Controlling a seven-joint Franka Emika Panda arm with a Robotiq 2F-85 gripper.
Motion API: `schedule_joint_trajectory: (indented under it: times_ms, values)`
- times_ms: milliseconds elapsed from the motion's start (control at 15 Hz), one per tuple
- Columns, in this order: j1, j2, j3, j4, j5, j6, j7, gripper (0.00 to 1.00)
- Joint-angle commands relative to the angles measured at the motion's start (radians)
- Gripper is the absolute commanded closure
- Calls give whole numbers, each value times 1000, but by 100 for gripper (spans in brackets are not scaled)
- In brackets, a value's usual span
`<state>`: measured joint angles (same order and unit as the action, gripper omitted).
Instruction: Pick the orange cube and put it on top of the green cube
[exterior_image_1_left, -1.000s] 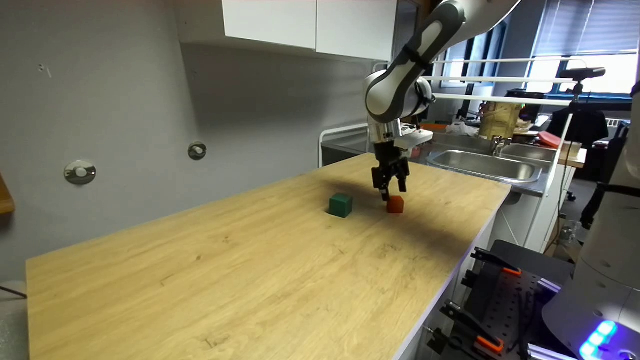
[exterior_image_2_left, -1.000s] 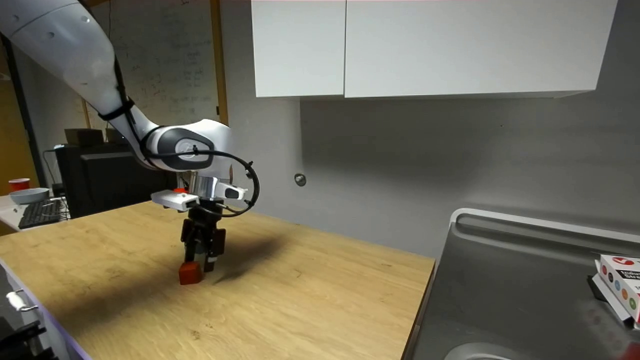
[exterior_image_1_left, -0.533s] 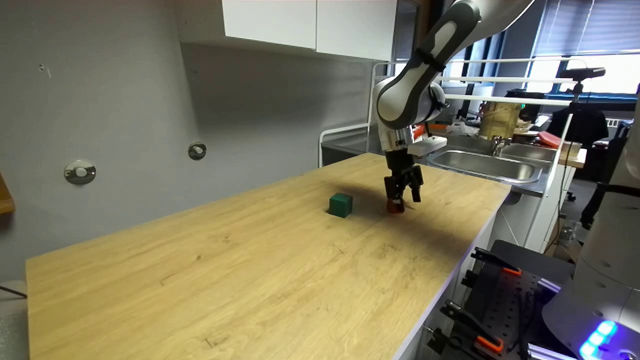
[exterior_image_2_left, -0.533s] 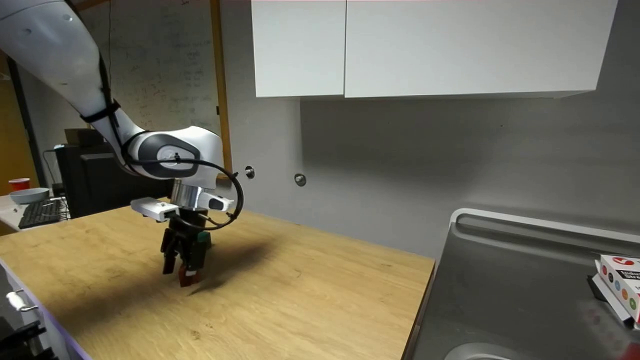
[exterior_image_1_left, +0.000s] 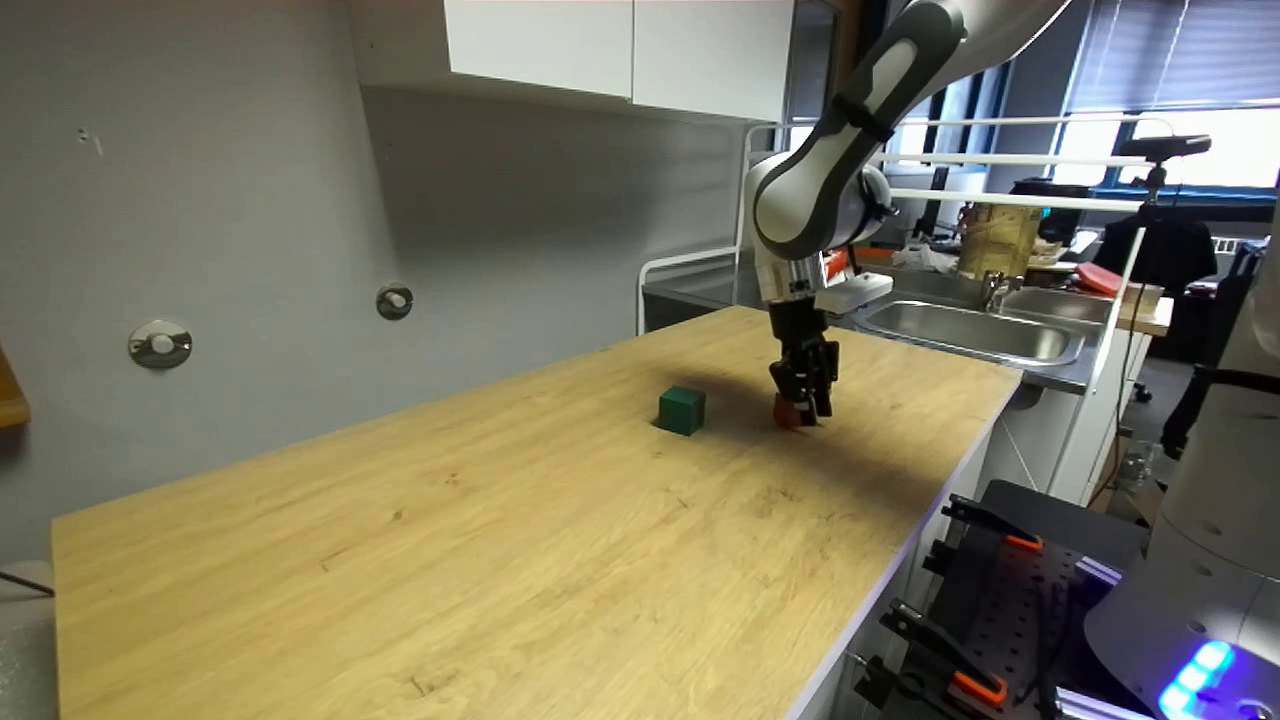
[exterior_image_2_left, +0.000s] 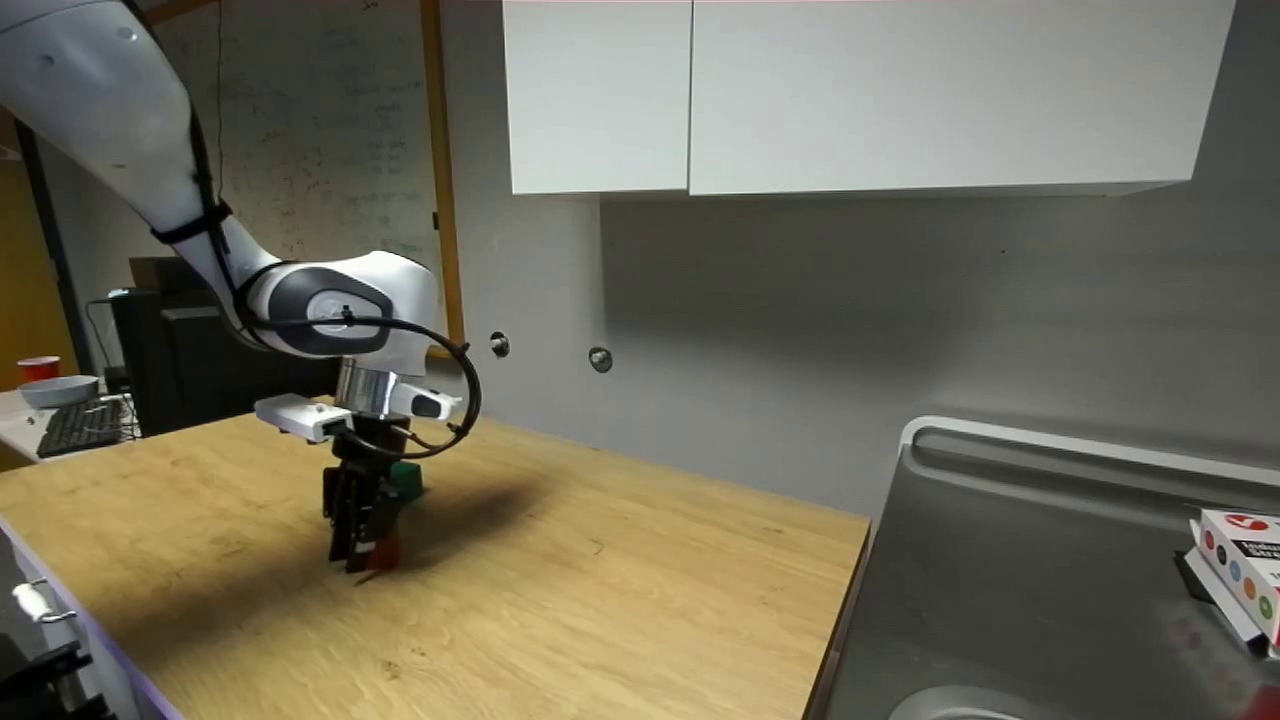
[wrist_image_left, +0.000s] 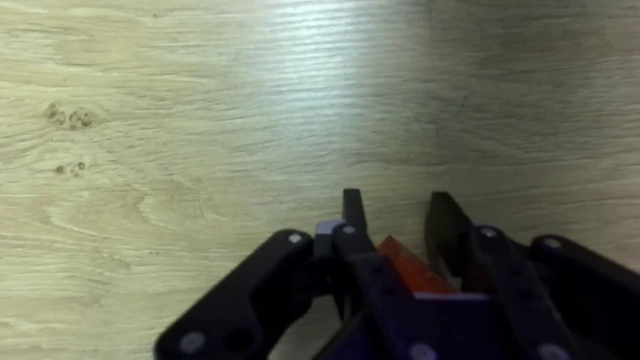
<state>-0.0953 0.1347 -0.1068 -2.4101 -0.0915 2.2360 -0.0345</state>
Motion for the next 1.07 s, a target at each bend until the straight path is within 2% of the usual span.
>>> schedule_joint_trajectory:
  times_ms: [0, 267, 1000]
  values:
    - [7, -26, 7, -2, -1, 1, 25, 29]
    - [7, -28, 6, 4, -7, 5, 26, 2]
    - [6, 28, 8, 33, 1, 51, 16, 0]
